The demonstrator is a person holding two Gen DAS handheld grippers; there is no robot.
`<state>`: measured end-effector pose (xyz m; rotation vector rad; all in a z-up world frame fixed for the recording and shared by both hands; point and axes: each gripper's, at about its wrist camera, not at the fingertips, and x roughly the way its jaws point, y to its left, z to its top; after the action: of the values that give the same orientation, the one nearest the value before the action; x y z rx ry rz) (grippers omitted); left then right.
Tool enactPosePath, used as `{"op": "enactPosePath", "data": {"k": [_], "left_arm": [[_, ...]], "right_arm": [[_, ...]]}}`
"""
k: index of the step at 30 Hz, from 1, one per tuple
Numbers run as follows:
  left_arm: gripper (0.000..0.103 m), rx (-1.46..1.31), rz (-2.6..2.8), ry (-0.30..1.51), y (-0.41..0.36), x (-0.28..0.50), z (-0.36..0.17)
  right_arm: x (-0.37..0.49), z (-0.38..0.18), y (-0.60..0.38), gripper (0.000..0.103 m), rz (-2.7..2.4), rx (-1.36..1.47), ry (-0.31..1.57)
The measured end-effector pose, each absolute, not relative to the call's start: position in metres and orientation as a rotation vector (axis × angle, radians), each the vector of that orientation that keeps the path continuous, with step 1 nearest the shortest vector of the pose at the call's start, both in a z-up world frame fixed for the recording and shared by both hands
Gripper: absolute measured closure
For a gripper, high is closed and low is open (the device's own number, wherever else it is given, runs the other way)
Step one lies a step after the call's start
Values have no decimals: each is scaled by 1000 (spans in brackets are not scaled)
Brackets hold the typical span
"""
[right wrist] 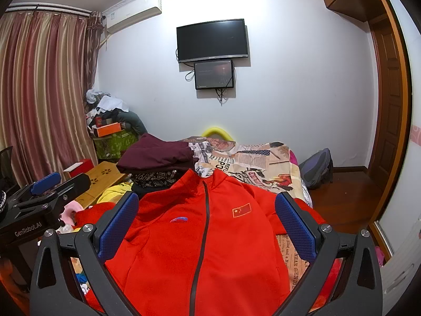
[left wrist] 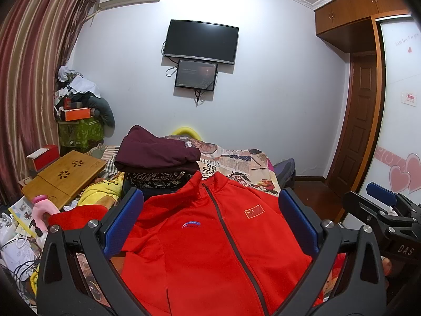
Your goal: Fold large clothes
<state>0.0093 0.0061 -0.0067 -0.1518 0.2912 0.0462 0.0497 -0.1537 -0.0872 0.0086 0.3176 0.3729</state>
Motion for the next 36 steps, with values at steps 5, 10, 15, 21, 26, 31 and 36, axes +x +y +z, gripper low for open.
{"op": "enactPosePath", "data": {"k": [5, 10, 15, 21, 26, 31, 36], "left_arm": [[0, -155, 47, 296, 6, 10, -7], [0, -156, 48, 297, 6, 9, -7], [0, -157, 47, 296, 7, 9, -8], [0, -159, 41, 300, 8, 9, -8], [0, -157, 43, 301, 9, 9, -10], [0, -163, 46, 306, 12, 12, -12], [0, -176, 57, 315, 18, 19, -14]], "right_arm": [[48, -88, -153, 0, 376, 6, 320], [47, -89, -152, 0, 377, 1, 324], [49, -88, -152, 0, 378, 1, 327], [49, -89, -152, 0, 378, 2, 328], [49, -89, -152, 0, 376, -1, 329], [51, -91, -151, 0, 372, 3, 340], [58, -91, -150, 0, 350, -15, 346]]}}
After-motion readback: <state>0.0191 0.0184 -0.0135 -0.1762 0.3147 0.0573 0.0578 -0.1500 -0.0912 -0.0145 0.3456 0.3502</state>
